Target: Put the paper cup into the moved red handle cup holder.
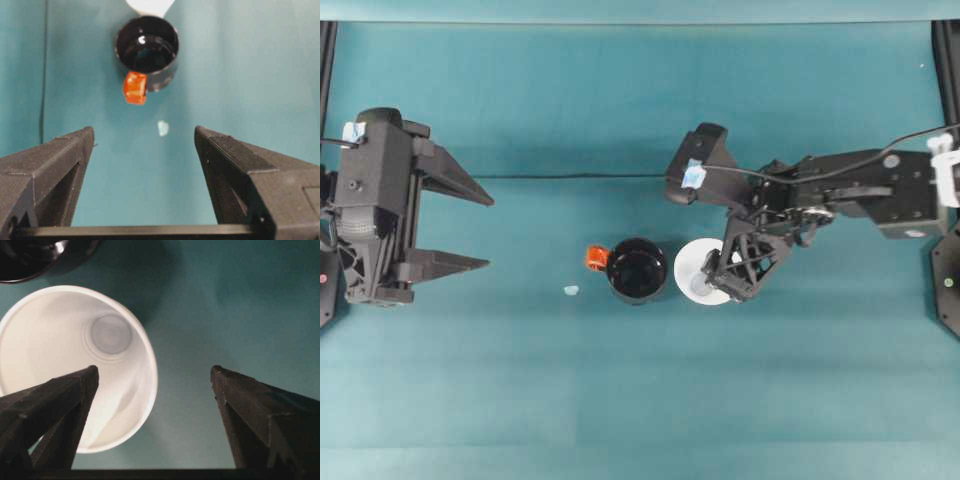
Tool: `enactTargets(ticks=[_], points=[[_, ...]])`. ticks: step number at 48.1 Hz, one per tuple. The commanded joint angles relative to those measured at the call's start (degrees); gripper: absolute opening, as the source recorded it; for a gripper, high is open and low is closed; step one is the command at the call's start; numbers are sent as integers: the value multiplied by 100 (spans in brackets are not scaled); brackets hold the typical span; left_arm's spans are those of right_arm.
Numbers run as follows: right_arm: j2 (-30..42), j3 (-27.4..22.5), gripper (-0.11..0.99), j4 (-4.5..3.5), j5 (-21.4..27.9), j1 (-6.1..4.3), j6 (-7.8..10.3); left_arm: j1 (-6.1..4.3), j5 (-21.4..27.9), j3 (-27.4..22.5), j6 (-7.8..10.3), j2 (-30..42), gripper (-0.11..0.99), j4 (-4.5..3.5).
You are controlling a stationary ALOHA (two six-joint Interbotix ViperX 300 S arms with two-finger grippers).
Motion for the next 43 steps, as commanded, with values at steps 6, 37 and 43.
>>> enactTargets(ticks=[6, 37, 43], points=[[62, -62, 90, 9, -141, -18, 88, -9, -53, -53, 0, -9, 86, 18], [53, -149, -11, 97, -44, 79, 185, -9, -62, -53, 0, 0, 86, 18], [26, -185, -11, 123, 26, 88, 193, 0, -62, -53, 9, 0, 86, 18]])
